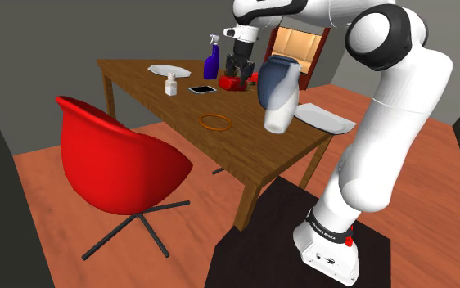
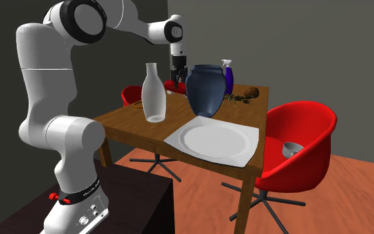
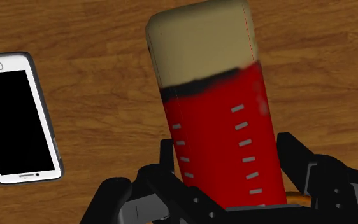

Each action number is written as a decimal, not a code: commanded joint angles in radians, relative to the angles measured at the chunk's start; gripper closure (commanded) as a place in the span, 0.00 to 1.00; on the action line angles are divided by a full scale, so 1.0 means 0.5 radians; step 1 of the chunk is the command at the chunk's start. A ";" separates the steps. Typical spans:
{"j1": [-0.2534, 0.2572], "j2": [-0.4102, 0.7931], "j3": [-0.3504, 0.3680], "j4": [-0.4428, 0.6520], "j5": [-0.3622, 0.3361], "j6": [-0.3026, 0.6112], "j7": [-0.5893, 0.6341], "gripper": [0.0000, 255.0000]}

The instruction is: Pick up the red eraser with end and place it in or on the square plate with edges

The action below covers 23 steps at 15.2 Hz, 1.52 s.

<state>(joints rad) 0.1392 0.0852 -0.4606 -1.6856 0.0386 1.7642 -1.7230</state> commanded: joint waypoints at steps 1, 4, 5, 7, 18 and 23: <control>-0.001 0.006 0.000 0.061 0.002 -0.056 0.001 1.00; -0.022 -0.102 -0.026 -0.050 -0.045 -0.041 -0.042 1.00; -0.034 -0.154 -0.040 -0.106 -0.069 -0.032 -0.064 1.00; -0.062 -0.253 -0.066 -0.207 -0.117 -0.018 -0.109 1.00; -0.263 -0.692 -0.248 -0.579 -0.367 -0.015 -0.414 1.00; -0.365 -0.824 -0.356 -0.652 -0.467 -0.038 -0.590 1.00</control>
<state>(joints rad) -0.0319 -0.3053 -0.6307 -2.0004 -0.1805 1.7506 -2.0023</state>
